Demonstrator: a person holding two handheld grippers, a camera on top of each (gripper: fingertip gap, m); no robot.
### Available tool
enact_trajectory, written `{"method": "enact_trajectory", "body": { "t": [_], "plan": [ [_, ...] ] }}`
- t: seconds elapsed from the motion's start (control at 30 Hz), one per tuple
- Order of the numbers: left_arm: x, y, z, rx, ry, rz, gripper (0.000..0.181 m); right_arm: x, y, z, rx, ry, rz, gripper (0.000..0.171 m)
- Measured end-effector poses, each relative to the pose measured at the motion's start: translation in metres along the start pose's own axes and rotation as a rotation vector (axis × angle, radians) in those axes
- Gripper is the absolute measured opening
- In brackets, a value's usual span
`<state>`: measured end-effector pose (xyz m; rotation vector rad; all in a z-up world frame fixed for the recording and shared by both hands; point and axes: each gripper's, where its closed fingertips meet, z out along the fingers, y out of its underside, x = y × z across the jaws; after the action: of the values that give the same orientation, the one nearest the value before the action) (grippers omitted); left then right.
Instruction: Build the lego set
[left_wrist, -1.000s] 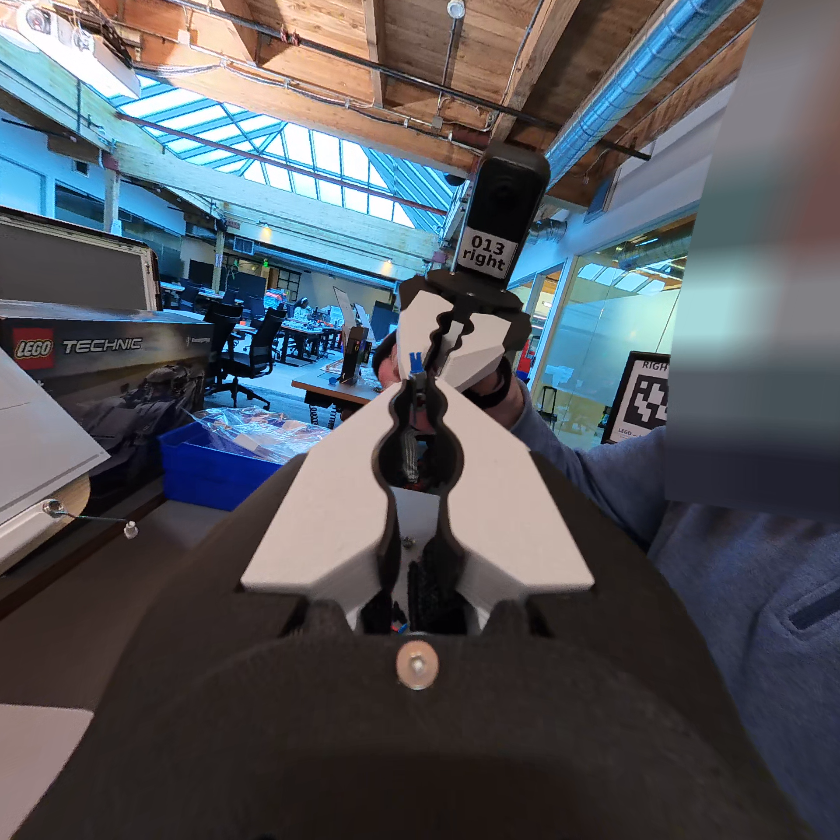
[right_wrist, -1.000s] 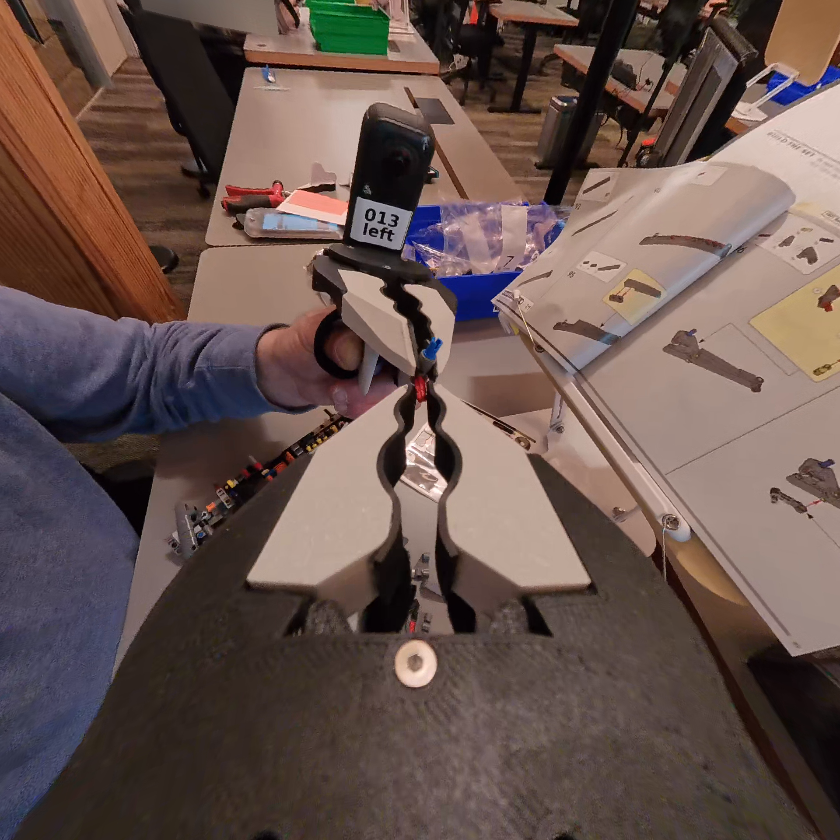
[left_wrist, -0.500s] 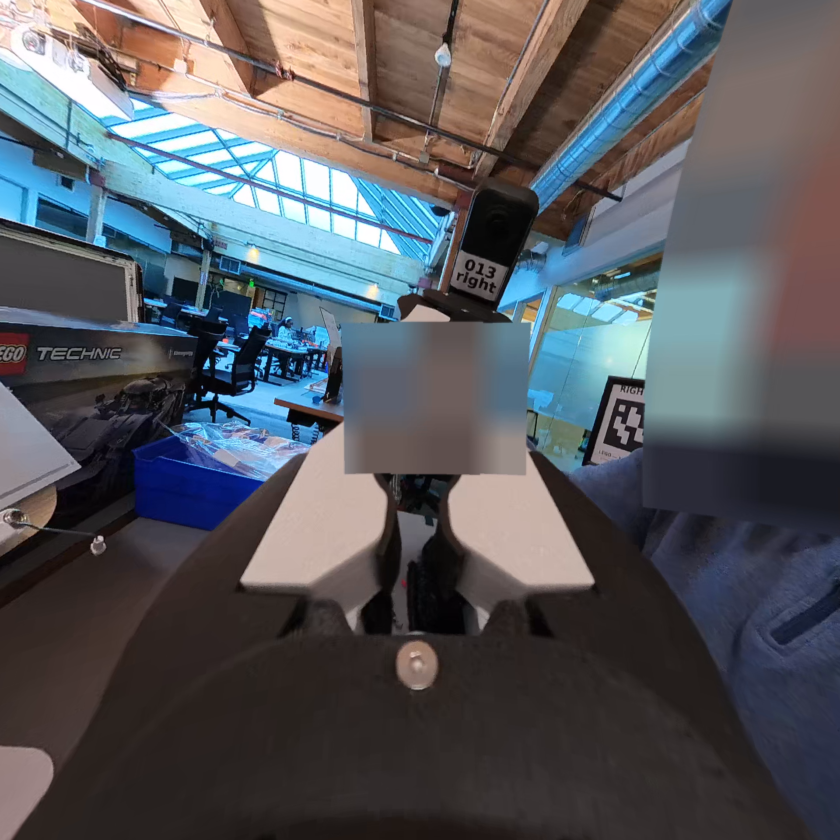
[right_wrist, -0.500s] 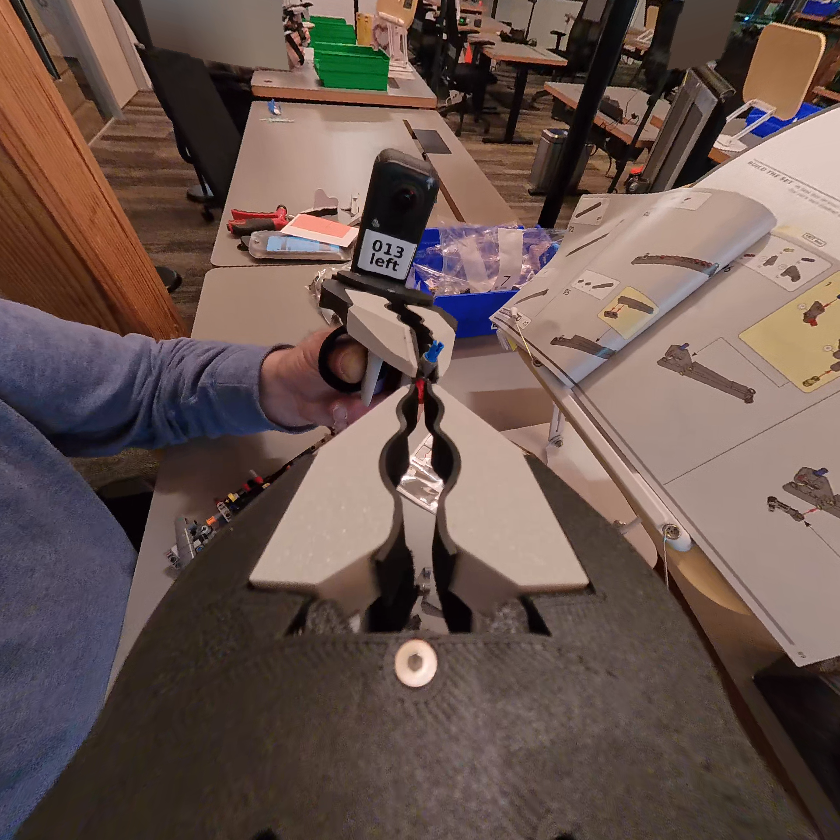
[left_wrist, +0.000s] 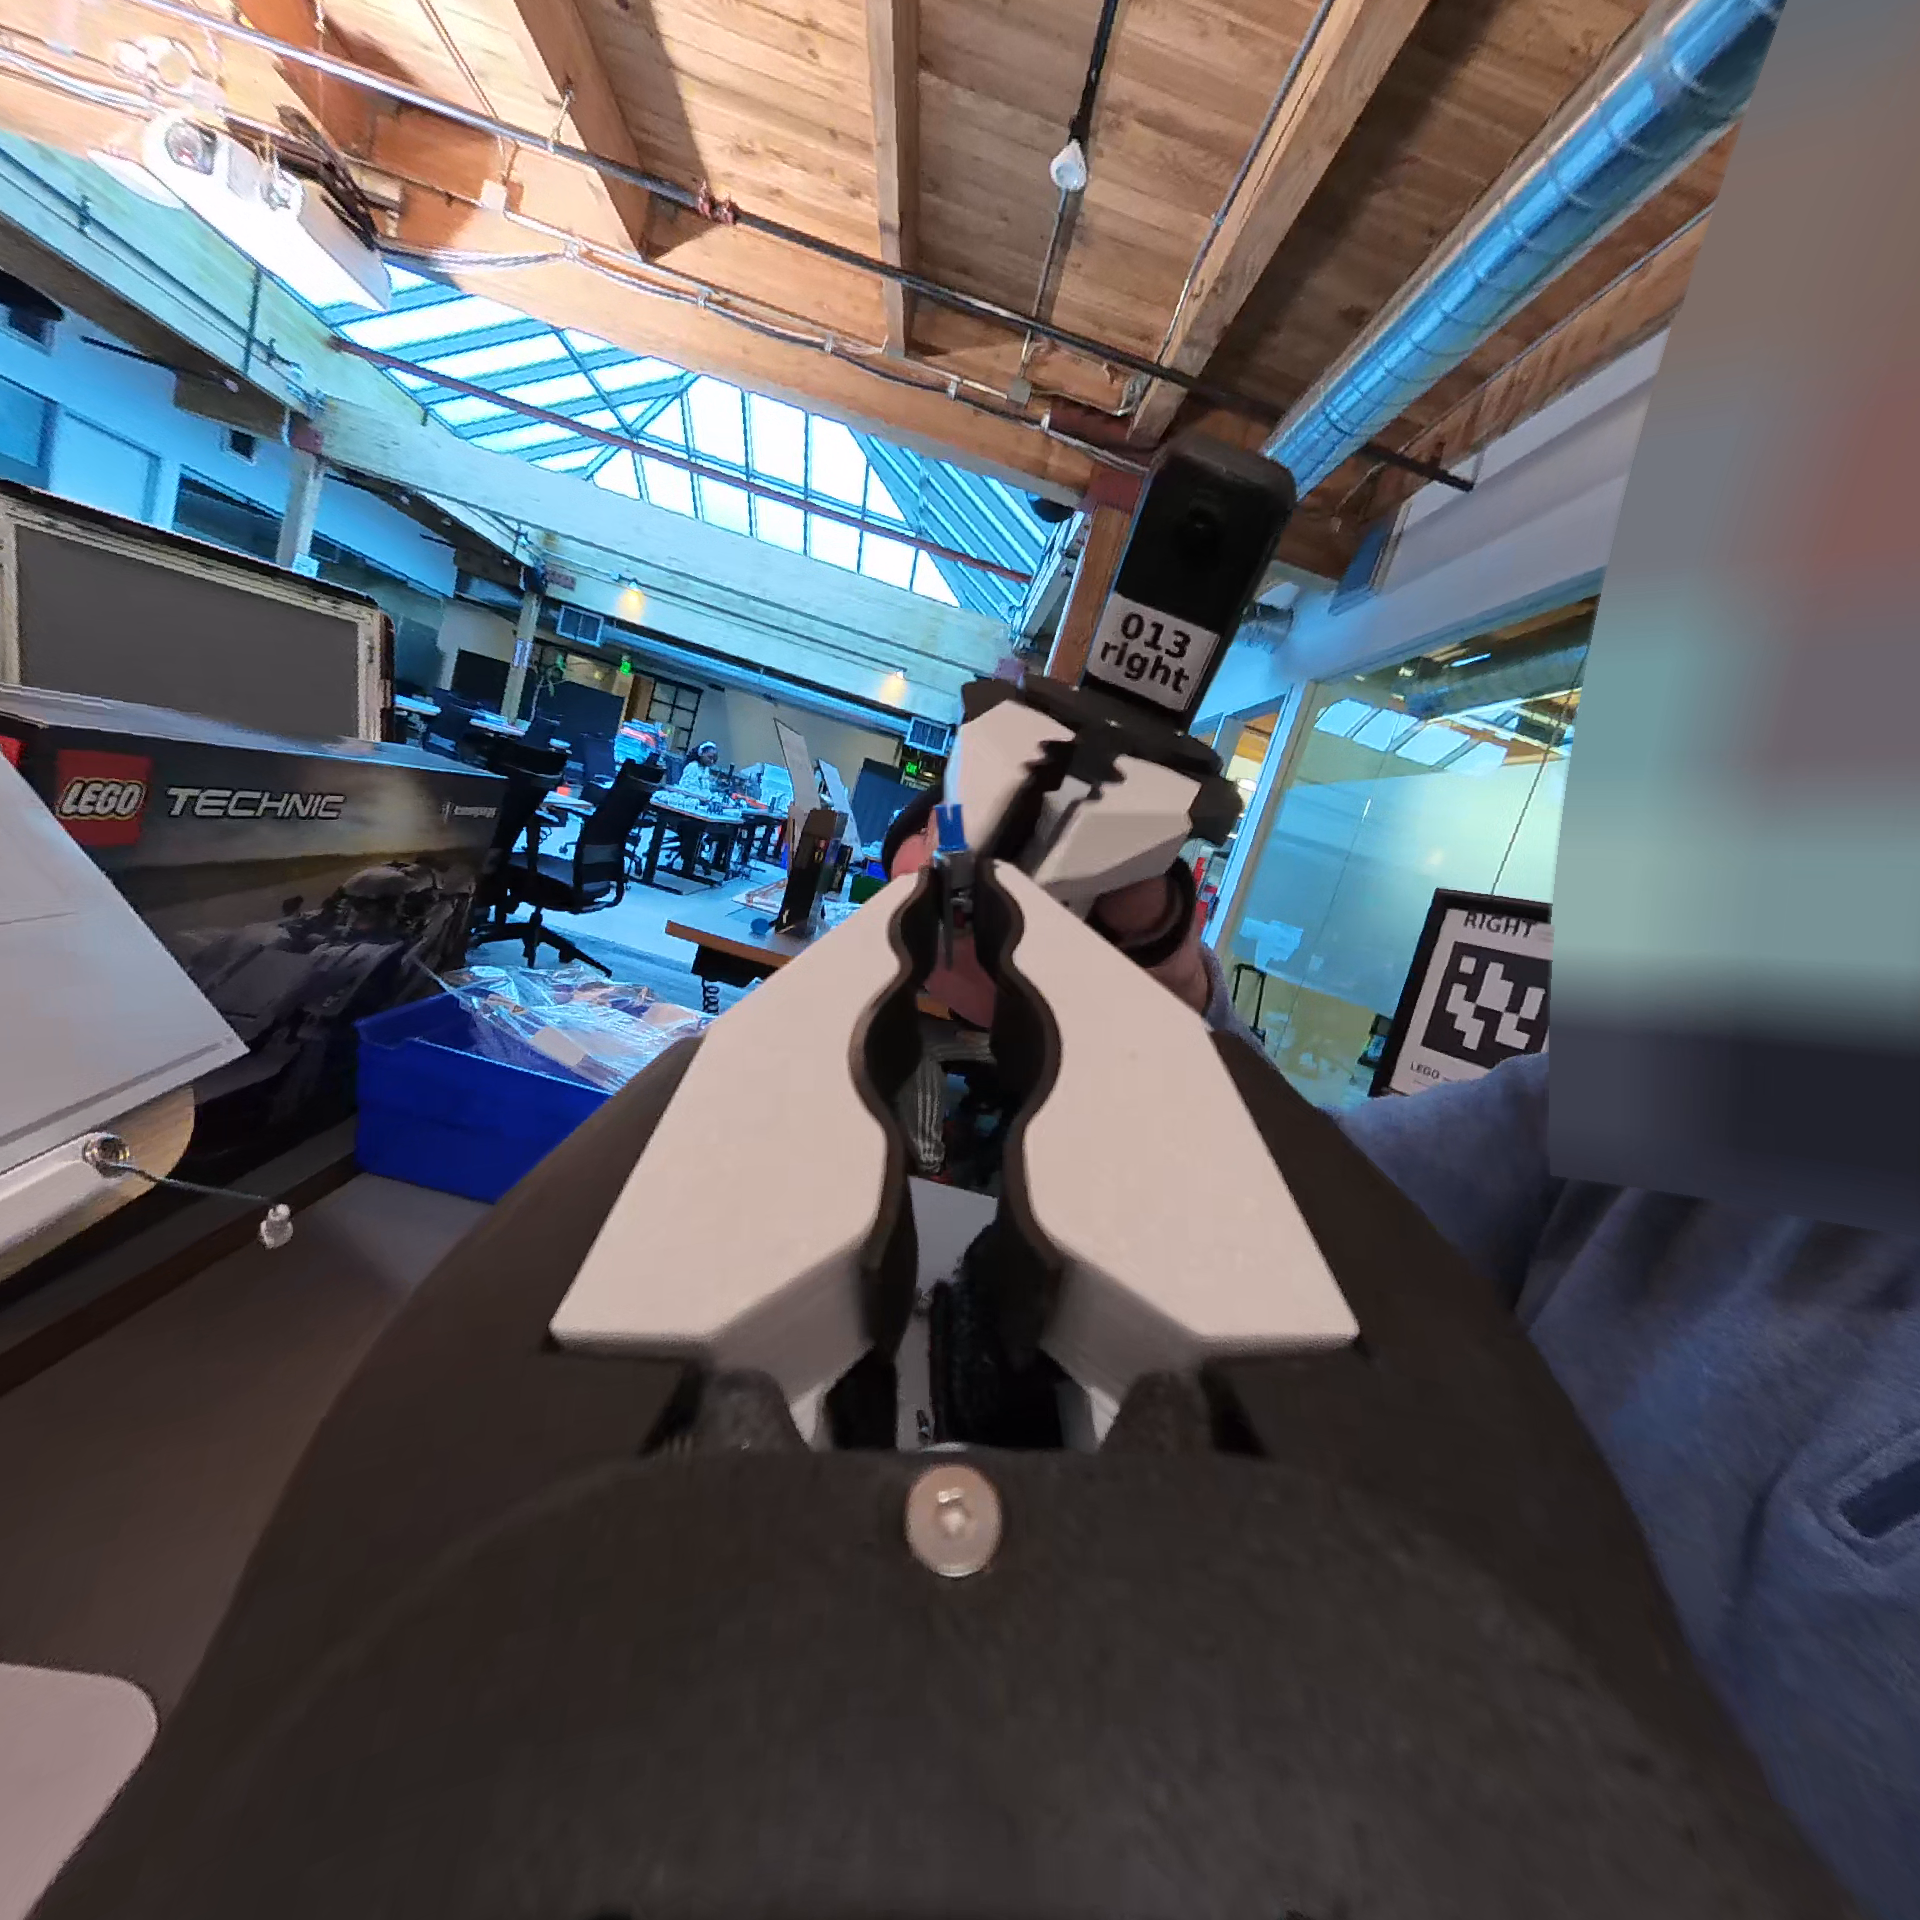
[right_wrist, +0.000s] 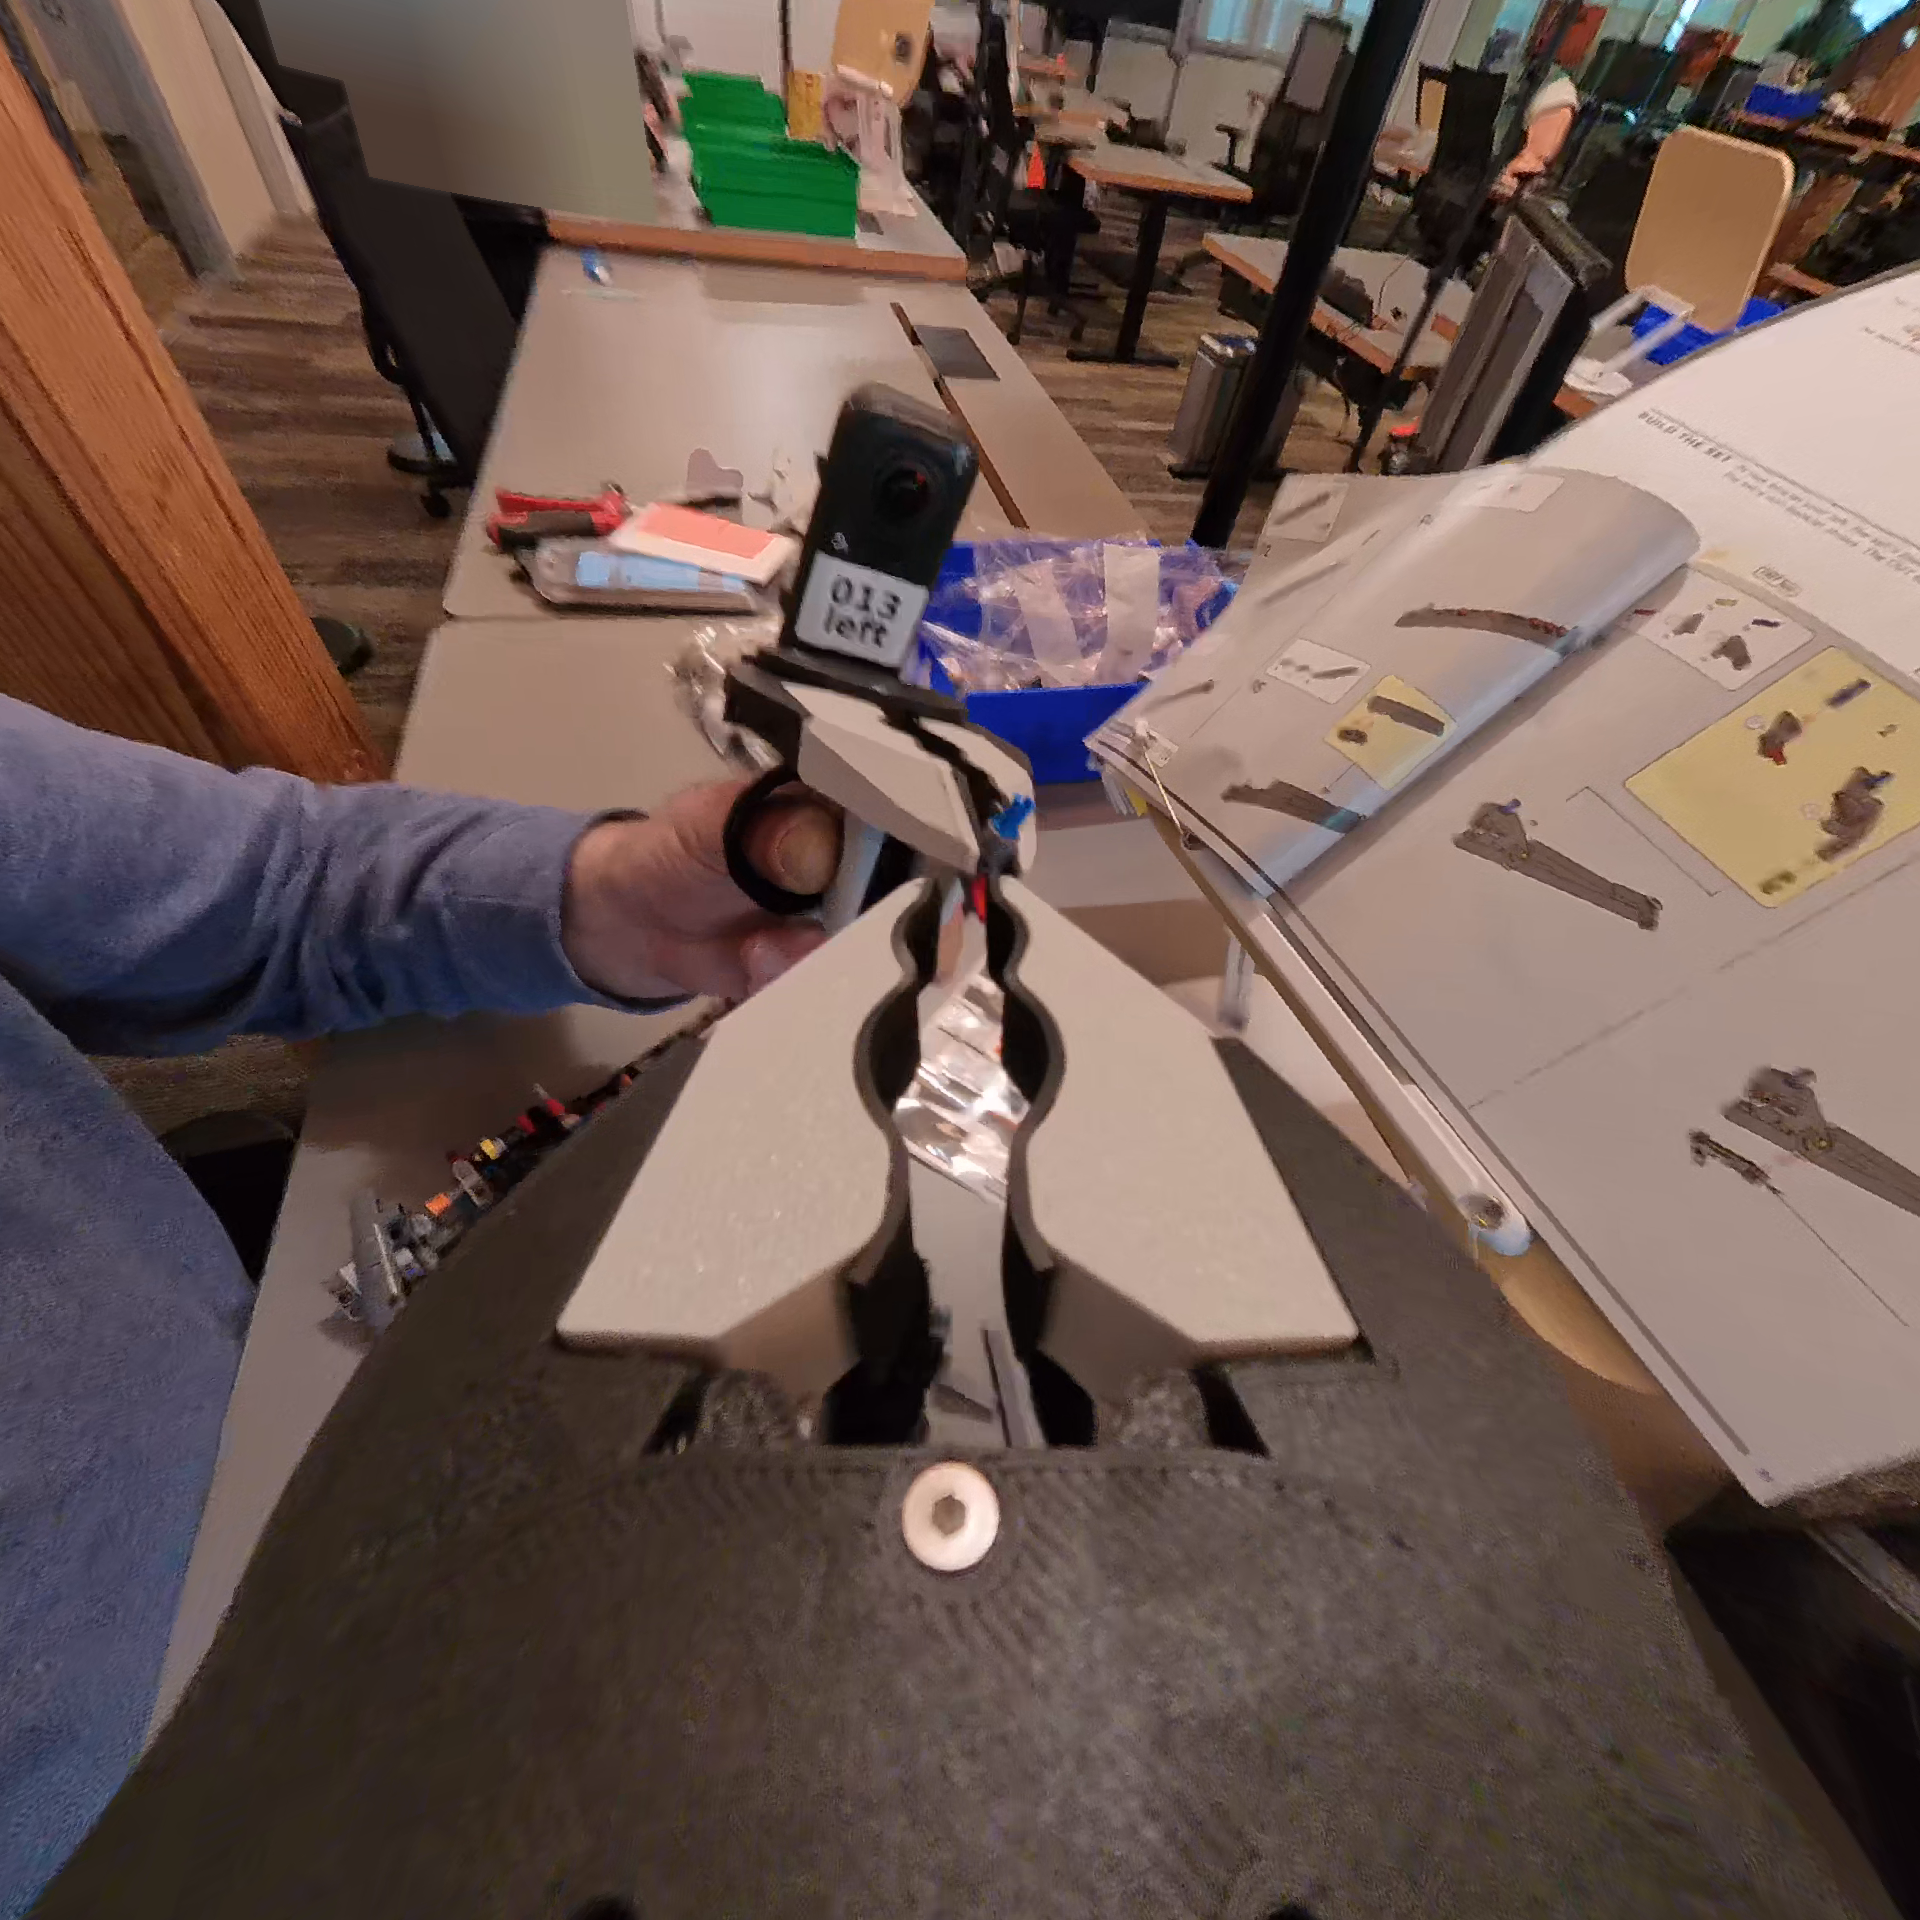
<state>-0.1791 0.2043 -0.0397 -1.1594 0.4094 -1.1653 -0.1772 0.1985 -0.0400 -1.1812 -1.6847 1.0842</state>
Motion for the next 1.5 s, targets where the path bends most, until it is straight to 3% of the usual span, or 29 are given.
{"method": "enact_trajectory", "body": {
  "t": [0.9, 1.03, 1.17, 1.33, 1.5],
  "plan": [
    [0.01, -0.002, 0.004, 0.006, -0.015, 0.053, 0.005, -0.002, 0.006, 0.005, -0.061, 0.044, -0.025, 0.0],
    [0.006, -0.001, 0.006, 0.031, -0.04, 0.035, 0.005, 0.005, 0.007, 0.002, -0.063, 0.126, -0.089, 0.0],
    [-0.002, -0.011, 0.001, 0.119, -0.053, -0.03, 0.005, 0.005, 0.006, -0.001, -0.044, 0.219, -0.103, 0.025],
    [-0.001, -0.01, 0.004, 0.136, -0.041, -0.061, 0.005, 0.007, 0.01, 0.007, -0.048, 0.346, -0.158, 0.021],
    [0.007, -0.012, 0.005, 0.142, 0.013, -0.072, 0.004, 0.002, 0.003, 0.012, 0.049, 0.239, -0.006, 0.011]
  ]
}}
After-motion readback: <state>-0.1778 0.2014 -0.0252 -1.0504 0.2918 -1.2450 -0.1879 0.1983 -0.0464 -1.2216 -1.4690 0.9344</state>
